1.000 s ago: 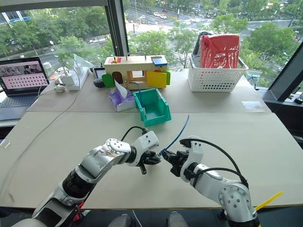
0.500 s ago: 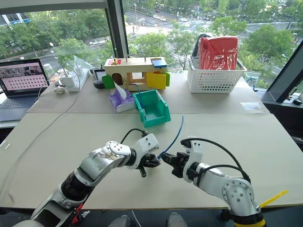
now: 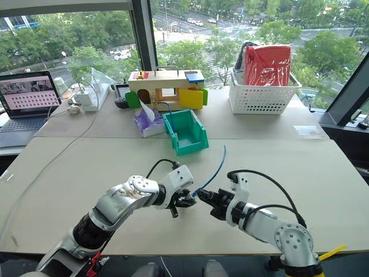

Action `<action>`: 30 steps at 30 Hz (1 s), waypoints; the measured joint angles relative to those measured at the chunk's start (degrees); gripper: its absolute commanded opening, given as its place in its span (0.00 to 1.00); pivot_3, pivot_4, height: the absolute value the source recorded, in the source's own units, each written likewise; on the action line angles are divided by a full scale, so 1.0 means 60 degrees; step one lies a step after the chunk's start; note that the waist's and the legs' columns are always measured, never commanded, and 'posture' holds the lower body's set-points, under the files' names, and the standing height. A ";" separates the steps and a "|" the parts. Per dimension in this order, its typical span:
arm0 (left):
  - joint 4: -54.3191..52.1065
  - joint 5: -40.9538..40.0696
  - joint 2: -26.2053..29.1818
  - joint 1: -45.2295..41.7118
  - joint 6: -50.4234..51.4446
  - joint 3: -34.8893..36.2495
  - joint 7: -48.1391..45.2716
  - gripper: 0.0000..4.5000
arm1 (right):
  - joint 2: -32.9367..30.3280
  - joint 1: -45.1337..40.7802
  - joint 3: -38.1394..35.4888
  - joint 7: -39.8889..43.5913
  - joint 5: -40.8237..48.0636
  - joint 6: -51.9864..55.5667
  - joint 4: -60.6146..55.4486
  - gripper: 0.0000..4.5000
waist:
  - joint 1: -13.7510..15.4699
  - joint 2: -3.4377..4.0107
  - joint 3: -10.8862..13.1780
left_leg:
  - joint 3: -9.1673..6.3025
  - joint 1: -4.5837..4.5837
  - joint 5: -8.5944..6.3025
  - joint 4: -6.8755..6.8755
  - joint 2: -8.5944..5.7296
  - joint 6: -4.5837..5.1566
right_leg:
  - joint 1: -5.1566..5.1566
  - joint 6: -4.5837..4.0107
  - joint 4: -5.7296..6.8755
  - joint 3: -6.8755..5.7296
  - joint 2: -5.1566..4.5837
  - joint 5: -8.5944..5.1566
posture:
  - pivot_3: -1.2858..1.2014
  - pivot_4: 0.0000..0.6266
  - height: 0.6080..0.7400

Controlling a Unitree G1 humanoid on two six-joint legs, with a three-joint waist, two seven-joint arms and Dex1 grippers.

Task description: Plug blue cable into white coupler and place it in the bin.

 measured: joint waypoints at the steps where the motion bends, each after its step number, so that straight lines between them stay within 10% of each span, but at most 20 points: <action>1: 0.0018 -0.0026 -0.0024 0.0014 -0.0038 0.0026 -0.0009 0.67 | 0.0036 0.0070 0.0031 -0.0112 0.0131 -0.0022 -0.0099 0.00 | 0.0008 0.0001 0.0002 | -0.0001 -0.0014 0.0000 0.0001 -0.0002 0.0000 | -0.0012 0.0000 0.0002 0.0000 -0.0002 0.0001 | 0.52 0.24 0.94; 5: 0.0185 -0.0183 0.0181 0.0022 -0.0600 0.0092 -0.0293 0.98 | 0.0156 -0.0091 -0.0497 -0.0639 0.0960 -0.0834 -0.0777 0.00 | 0.0020 0.0001 0.0004 | 0.0000 -0.0049 0.0002 0.0007 -0.0008 -0.0001 | -0.0042 0.0005 0.0005 0.0002 -0.0004 0.0004 | 0.52 0.24 0.94; 15: 0.0600 -0.0652 0.1345 0.0457 -0.2593 0.0732 -0.1762 0.98 | -0.1730 -0.2389 -0.1881 -0.0490 0.1310 -0.1611 0.0142 0.00 | -0.0003 0.0005 0.0013 | 0.0013 -0.0109 0.0006 0.0012 -0.0006 -0.0002 | -0.0124 -0.0007 0.0024 0.0012 -0.0002 0.0013 | 0.52 0.24 0.94; 30: 0.0102 -0.0724 0.0115 0.1929 -0.4301 0.3338 0.0486 0.98 | -0.0249 -0.9477 0.1584 0.6489 -0.7288 -0.3336 0.9965 0.00 | 0.0028 0.0014 0.0042 | 0.0009 -0.0143 0.0009 0.0011 -0.0013 0.0003 | -0.0151 -0.0069 0.0017 -0.0001 -0.0010 0.0070 | 0.52 0.24 0.94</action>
